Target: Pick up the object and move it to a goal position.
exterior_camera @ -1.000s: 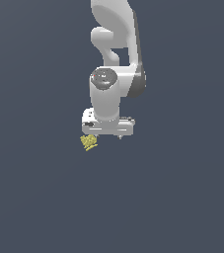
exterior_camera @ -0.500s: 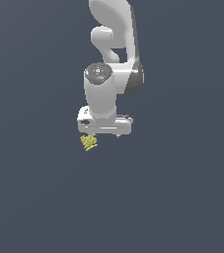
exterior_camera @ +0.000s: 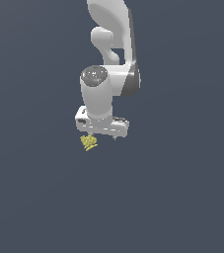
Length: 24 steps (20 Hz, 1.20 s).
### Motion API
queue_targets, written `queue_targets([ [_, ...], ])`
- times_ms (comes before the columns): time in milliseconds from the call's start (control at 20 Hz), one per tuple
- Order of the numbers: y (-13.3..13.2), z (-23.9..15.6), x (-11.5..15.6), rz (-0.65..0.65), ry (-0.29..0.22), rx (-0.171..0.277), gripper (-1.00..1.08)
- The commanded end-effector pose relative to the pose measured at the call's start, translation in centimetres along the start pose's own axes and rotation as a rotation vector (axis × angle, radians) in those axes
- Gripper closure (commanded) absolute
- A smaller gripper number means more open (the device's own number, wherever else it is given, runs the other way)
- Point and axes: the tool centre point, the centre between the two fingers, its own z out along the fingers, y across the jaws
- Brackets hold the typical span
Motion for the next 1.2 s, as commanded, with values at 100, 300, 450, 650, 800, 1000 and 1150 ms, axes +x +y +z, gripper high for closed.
queue_targets([
  [100, 1.1, 0.8, -0.2, 0.109, 0.003, -0.001, -0.92],
  [300, 2.5, 1.6, -0.5, 0.236, 0.006, -0.002, -0.92],
  [450, 3.5, 2.2, -0.7, 0.338, 0.010, -0.004, -0.92],
  [650, 5.0, 3.1, -1.1, 0.475, 0.016, -0.006, -0.92],
  [800, 6.1, 3.6, -1.4, 0.572, 0.020, -0.008, -0.92],
  [1000, 7.2, 4.2, -1.7, 0.677, 0.026, -0.011, -0.92],
  [1150, 7.9, 4.5, -1.9, 0.737, 0.030, -0.012, -0.92],
])
